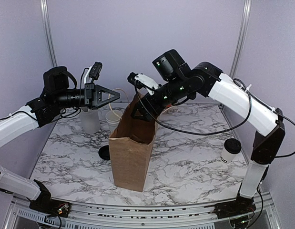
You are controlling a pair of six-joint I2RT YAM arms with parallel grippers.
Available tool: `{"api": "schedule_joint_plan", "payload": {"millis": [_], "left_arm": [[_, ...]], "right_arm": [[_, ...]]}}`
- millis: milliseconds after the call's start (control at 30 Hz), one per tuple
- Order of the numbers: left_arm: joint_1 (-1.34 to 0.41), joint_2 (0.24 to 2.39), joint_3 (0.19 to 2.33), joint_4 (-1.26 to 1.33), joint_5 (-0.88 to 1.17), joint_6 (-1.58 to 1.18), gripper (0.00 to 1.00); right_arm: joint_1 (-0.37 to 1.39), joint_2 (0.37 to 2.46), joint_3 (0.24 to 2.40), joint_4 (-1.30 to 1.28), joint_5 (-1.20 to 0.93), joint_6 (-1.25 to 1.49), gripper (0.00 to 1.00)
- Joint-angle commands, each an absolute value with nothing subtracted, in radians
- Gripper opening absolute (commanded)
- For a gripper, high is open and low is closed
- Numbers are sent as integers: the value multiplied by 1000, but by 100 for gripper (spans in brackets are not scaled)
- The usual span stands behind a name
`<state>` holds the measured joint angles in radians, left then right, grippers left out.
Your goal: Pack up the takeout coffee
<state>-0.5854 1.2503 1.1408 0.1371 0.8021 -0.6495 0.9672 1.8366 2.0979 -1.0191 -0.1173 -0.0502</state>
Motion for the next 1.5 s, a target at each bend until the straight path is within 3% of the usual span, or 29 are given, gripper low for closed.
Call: {"api": "schedule_joint_plan", "payload": {"millis": [0,167,467,700,900,1467], "left_arm": [[-581,1245,1148,151,800,-652,3],[-581,1249,1155,149,802,-653,10],[-580,1249,1174,131,794,-651,36],[-580,1242,1193,75,774,-623,65],[-581,1235,1213,26,732,-582,98],[-574,1167,1241,-155,548,-460,99]], "right_arm": [[977,1785,2150,-929,-74,-16,90],[976,1756,2144,-847,4,8,94],[933,1686,2063,-705,81,64,98],[883,1592,1948,-599,62,101,99],[847,1532,1899,-584,66,119,100],[746,1291,1574,-566,270,220,100]]}}
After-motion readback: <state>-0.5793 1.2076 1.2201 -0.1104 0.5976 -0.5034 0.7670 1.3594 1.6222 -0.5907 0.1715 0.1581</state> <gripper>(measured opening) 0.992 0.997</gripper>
